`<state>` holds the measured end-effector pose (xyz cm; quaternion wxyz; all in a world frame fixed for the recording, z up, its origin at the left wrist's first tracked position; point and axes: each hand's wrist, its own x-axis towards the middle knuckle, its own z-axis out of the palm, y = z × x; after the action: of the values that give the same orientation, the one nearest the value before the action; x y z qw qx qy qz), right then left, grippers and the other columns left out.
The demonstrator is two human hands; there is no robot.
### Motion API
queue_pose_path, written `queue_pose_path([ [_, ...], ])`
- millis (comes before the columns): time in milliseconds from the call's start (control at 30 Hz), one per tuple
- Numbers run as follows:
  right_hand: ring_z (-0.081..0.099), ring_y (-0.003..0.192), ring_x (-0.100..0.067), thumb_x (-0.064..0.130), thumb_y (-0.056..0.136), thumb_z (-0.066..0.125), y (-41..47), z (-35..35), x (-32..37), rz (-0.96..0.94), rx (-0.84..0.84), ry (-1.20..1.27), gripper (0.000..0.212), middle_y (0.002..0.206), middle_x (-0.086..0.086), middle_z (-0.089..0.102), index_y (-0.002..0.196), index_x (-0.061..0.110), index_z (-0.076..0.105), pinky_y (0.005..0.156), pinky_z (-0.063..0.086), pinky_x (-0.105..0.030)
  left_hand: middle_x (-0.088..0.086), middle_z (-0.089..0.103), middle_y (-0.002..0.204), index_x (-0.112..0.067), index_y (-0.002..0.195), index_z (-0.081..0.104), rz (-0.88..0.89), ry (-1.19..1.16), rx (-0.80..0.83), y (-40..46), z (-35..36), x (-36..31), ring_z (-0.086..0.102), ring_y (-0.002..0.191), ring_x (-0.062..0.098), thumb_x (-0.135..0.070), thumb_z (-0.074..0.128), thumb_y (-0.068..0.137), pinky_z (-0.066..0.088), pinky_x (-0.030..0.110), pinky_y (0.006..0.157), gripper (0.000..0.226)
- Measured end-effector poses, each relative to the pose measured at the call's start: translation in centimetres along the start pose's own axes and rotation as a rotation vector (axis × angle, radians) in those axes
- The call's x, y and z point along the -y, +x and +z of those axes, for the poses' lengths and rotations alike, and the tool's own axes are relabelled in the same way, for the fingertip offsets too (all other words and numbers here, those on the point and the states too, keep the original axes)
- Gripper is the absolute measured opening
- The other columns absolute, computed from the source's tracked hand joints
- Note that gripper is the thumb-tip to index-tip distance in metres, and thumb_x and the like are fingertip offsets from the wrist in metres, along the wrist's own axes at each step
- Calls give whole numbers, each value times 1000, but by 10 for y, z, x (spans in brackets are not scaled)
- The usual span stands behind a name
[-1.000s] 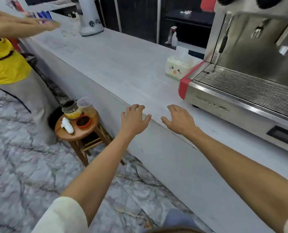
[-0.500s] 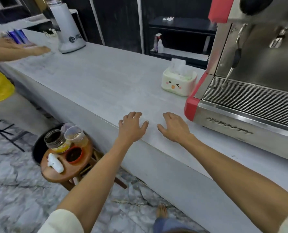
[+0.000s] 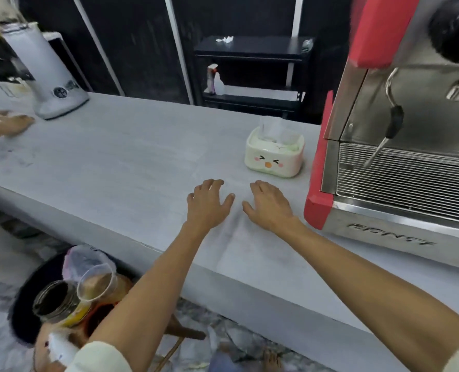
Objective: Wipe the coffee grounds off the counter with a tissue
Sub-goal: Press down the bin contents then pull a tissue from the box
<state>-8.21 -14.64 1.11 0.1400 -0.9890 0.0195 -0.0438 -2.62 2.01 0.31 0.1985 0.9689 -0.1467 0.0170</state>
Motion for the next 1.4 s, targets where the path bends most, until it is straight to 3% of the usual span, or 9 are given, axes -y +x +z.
queue_pose_path([
  [100, 40, 128, -29, 41, 94, 46, 21, -2, 1, 88, -62, -12, 56, 142, -14, 42, 137, 6, 40, 106, 31, -37, 4, 48, 147, -20, 141, 49, 76, -33, 16, 32, -2, 4, 47, 131, 31, -52, 53, 95, 35, 52, 108, 56],
  [333, 53, 108, -31, 35, 86, 56, 72, -28, -7, 308, -282, -51, 45, 120, -12, 57, 119, 5, 52, 90, 45, -42, 4, 43, 151, -18, 145, 44, 271, -56, 84, 113, -14, 3, 43, 134, 31, -52, 51, 96, 34, 50, 109, 60],
  [633, 52, 114, -28, 40, 90, 54, 126, -58, -38, 457, -415, -146, 50, 127, -9, 56, 127, 8, 49, 96, 39, -40, 6, 37, 154, -14, 147, 37, 425, -102, 94, 180, -9, -20, 41, 135, 30, -57, 51, 94, 37, 48, 103, 70],
  [1000, 51, 116, -27, 42, 92, 51, 169, -58, -56, 519, -337, -72, 48, 127, -9, 58, 128, 9, 52, 96, 39, -40, 4, 24, 162, -15, 152, 29, 460, -183, 181, 198, 18, -34, 24, 147, 25, -64, 49, 92, 32, 50, 110, 79],
  [1067, 56, 105, -27, 36, 93, 52, 172, -58, -53, 500, -335, -72, 39, 114, -9, 63, 119, 8, 59, 89, 45, -40, 4, 26, 161, -15, 152, 29, 468, -197, 178, 198, 20, -33, 26, 146, 25, -63, 50, 92, 34, 51, 109, 79],
  [1133, 60, 90, -27, 28, 94, 50, 175, -55, -52, 495, -346, -61, 25, 93, -8, 64, 98, 8, 63, 75, 48, -38, 4, 26, 161, -15, 152, 29, 469, -208, 178, 198, 21, -31, 26, 146, 25, -62, 50, 92, 34, 51, 108, 79],
  [1200, 58, 76, -26, 21, 94, 48, 177, -54, -51, 522, -346, -51, 22, 75, -4, 57, 76, 10, 55, 62, 41, -35, 3, 25, 161, -15, 152, 28, 467, -214, 184, 197, 21, -31, 25, 146, 25, -62, 50, 92, 34, 51, 109, 79],
  [1300, 54, 68, -24, 16, 94, 45, 175, -56, -49, 510, -360, -56, 24, 71, -3, 55, 71, 13, 50, 60, 36, -33, 4, 25, 161, -15, 152, 28, 461, -225, 186, 195, 19, -31, 26, 146, 26, -60, 51, 92, 34, 52, 109, 79],
  [1400, 53, 65, -22, 15, 94, 46, 169, -61, -45, 485, -402, -34, 25, 69, -2, 57, 70, 14, 52, 62, 43, -36, 3, 25, 161, -15, 152, 28, 455, -227, 190, 189, 16, -30, 26, 146, 26, -59, 52, 93, 35, 51, 109, 78],
])
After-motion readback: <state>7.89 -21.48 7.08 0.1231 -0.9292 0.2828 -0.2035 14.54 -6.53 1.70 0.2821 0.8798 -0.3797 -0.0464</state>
